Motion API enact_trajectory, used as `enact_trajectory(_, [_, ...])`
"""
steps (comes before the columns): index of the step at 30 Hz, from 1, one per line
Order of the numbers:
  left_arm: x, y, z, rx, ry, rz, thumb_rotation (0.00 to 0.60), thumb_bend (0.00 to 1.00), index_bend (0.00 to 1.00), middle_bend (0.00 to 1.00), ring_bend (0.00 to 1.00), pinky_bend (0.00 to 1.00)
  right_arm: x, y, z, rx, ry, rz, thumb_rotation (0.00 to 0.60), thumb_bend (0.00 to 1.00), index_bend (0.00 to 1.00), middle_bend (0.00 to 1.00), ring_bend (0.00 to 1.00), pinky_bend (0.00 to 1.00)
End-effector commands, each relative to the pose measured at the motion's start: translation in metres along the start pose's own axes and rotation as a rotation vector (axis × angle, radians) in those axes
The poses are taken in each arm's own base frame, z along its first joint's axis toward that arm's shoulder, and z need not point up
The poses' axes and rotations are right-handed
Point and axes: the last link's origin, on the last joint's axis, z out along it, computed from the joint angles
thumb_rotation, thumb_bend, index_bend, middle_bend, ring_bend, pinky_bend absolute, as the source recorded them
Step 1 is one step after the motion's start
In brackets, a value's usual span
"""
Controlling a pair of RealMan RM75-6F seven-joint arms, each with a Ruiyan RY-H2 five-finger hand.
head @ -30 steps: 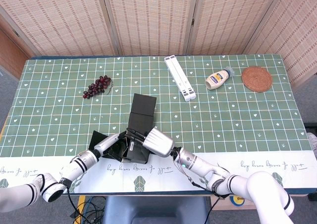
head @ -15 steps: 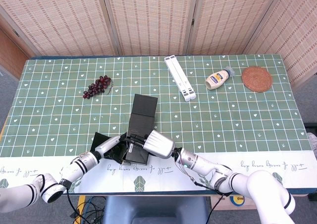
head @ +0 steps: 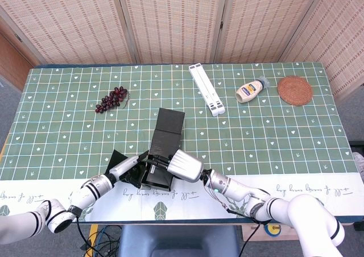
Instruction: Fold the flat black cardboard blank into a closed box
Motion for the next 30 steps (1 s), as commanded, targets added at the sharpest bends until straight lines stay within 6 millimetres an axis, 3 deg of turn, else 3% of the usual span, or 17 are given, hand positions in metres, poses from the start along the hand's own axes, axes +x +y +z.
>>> enact_trajectory(1, [-0.0002,-0.0001,-0.0001,0.001,-0.002,0.0,0.6,0.03,0.0,0.05,0.47,0.7,-0.0007,0.0011,-0.0017,-0.003,-0.008,0.0,0.6,0.2,0.07,0.19,0.7,0.92])
enact_trajectory(13, [-0.0019,0.0002,0.0002,0.0,-0.009,0.002,0.6,0.03,0.0,0.05,0.47,0.69,-0.0029,-0.0004,-0.0038,0.013,-0.041,0.0,0.6,0.22,0.07,0.21,0.71,0.92])
enact_trajectory(30, [-0.003,0.0012,0.0008,-0.003,-0.009,-0.001,0.6,0.03,0.0,0.05,0.47,0.69,0.001,-0.0004,-0.0058,0.098,-0.125,-0.053,0.6,0.26,0.24,0.31,0.72,0.92])
